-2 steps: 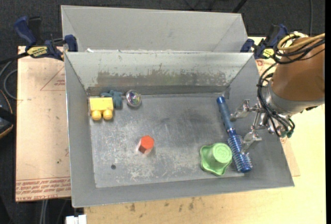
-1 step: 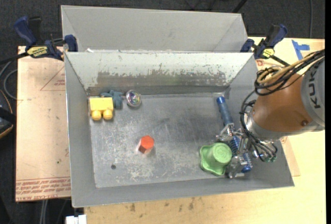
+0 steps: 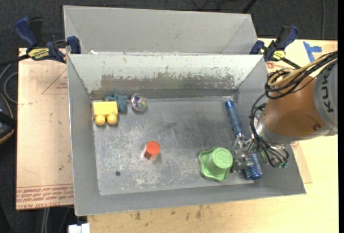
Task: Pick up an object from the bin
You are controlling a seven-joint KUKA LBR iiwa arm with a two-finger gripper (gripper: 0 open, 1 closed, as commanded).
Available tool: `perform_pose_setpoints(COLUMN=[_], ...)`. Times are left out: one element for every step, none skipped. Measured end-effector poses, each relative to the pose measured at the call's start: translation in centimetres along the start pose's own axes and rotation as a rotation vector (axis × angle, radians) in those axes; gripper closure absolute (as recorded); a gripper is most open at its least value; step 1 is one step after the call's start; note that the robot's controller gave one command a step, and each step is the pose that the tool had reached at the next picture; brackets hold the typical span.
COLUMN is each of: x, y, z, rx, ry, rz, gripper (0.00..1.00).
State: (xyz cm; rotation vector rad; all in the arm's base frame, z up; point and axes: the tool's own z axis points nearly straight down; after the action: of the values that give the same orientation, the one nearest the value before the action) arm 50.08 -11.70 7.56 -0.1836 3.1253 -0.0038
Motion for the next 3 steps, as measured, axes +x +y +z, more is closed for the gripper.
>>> perform_pose_setpoints(x=[0.1, 0.7, -0.5], y=[0.0, 4.8, 10.8], z=[0.2, -2.1, -0.3], rx=[0.000, -0.006, 0.003], ry=[0.002, 0.005, -0.008], rz=[0.000, -0.277, -0.627], gripper=[0.00, 0.00, 0.00])
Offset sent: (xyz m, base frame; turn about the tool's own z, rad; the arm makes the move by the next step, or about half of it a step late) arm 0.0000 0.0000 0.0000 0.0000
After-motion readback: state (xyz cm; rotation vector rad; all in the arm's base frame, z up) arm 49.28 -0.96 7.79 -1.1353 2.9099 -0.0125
